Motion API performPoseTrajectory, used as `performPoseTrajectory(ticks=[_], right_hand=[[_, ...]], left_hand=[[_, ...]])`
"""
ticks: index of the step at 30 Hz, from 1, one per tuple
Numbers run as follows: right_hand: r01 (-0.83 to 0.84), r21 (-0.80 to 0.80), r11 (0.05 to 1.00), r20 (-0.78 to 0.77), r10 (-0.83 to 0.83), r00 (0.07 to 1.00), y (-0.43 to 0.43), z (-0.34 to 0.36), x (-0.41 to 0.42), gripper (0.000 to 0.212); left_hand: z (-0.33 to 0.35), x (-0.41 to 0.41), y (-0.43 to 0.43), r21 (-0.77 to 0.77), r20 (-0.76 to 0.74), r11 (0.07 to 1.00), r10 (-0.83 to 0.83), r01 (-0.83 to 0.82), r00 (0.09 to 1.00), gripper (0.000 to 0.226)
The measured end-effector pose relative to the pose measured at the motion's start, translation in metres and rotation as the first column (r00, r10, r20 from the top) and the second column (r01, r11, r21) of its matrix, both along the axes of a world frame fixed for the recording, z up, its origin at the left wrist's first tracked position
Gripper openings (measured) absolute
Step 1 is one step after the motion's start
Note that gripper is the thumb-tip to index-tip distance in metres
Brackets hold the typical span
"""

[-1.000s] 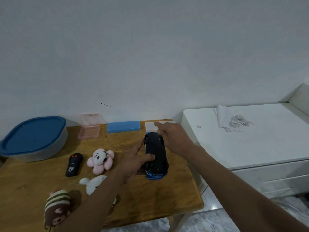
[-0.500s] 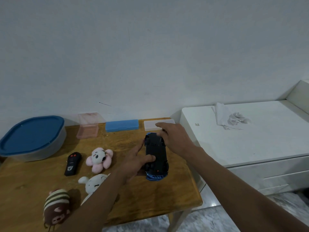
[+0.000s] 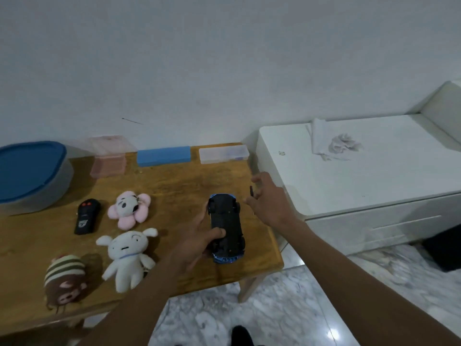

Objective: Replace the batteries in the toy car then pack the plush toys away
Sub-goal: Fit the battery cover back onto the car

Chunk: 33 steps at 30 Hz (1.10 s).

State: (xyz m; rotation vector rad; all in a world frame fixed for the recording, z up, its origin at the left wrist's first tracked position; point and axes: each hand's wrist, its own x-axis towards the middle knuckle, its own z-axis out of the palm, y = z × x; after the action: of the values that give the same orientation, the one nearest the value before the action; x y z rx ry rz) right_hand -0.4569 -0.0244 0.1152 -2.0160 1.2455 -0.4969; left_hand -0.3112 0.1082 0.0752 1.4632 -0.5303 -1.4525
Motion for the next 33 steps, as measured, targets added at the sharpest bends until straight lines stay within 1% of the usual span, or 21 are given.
performPoseTrajectory(ticks=[2, 4, 8, 13, 14, 16, 17, 18, 19, 21, 22, 23, 26, 31, 33], right_hand=[[0.068, 0.049, 0.997, -0.056, -0.065, 0.996, -0.001, -0.018, -0.009, 0.037], [0.101, 0.11, 0.989, -0.097, -0.091, 0.991, -0.002, -0.034, -0.017, 0.034], [0.092, 0.148, 0.985, -0.157, -0.068, 0.985, -0.001, -0.058, -0.024, 0.027], [0.093, 0.174, 0.98, -0.166, -0.064, 0.984, -0.004, -0.069, -0.023, 0.02], [0.086, 0.176, 0.981, -0.168, -0.056, 0.984, -0.005, -0.069, -0.022, 0.018], [0.069, 0.165, 0.984, -0.166, -0.041, 0.985, -0.006, -0.068, -0.021, 0.015], [0.063, 0.159, 0.985, -0.16, -0.037, 0.986, -0.006, -0.068, -0.02, 0.015], [0.06, 0.156, 0.986, -0.153, -0.036, 0.988, -0.005, -0.067, -0.02, 0.016], [0.056, 0.156, 0.986, -0.148, -0.032, 0.988, -0.006, -0.066, -0.02, 0.015], [0.041, 0.151, 0.988, -0.15, -0.018, 0.989, -0.009, -0.065, -0.022, 0.015], [0.037, 0.144, 0.989, -0.155, -0.014, 0.988, -0.01, -0.064, -0.023, 0.014], [0.036, 0.138, 0.99, -0.16, -0.013, 0.987, -0.012, -0.063, -0.025, 0.014], [0.037, 0.122, 0.992, -0.162, -0.017, 0.987, -0.015, -0.06, -0.027, 0.015], [0.019, 0.129, 0.991, -0.163, 0.002, 0.987, -0.015, -0.059, -0.028, 0.017], [0.013, 0.136, 0.991, -0.155, 0.008, 0.988, -0.014, -0.059, -0.027, 0.018]], left_hand=[[-0.006, -0.006, 0.002, 0.021, -0.024, 1.0, 0.023, -0.022, 0.999, 0.084], [-0.01, -0.01, 0.003, 0.042, -0.032, 0.998, 0.048, -0.046, 0.998, 0.083], [-0.019, -0.014, 0.005, 0.075, -0.051, 0.994, 0.079, -0.075, 0.996, 0.083], [-0.026, -0.018, 0.006, 0.095, -0.097, 0.99, 0.115, -0.105, 0.989, 0.082], [-0.026, -0.02, 0.006, 0.103, -0.108, 0.989, 0.121, -0.11, 0.987, 0.079], [-0.025, -0.022, 0.005, 0.118, -0.093, 0.988, 0.108, -0.097, 0.99, 0.055], [-0.024, -0.022, 0.005, 0.125, -0.094, 0.988, 0.104, -0.092, 0.99, 0.05], [-0.023, -0.022, 0.005, 0.127, -0.125, 0.987, 0.112, -0.096, 0.986, 0.051], [-0.022, -0.023, 0.004, 0.125, -0.191, 0.986, 0.131, -0.108, 0.973, 0.049], [-0.018, -0.027, 0.003, 0.086, -0.35, 0.988, 0.149, -0.126, 0.925, 0.034], [-0.019, -0.028, 0.003, 0.074, -0.415, 0.988, 0.155, -0.137, 0.897, 0.033], [-0.02, -0.029, 0.004, 0.067, -0.455, 0.988, 0.156, -0.141, 0.877, 0.038], [-0.022, -0.032, 0.003, 0.043, -0.48, 0.991, 0.135, -0.13, 0.867, 0.052], [-0.017, -0.032, 0.005, 0.01, -0.566, 0.982, 0.161, -0.189, 0.809, 0.053], [-0.018, -0.031, 0.007, 0.012, -0.568, 0.978, 0.179, -0.209, 0.804, 0.05]])
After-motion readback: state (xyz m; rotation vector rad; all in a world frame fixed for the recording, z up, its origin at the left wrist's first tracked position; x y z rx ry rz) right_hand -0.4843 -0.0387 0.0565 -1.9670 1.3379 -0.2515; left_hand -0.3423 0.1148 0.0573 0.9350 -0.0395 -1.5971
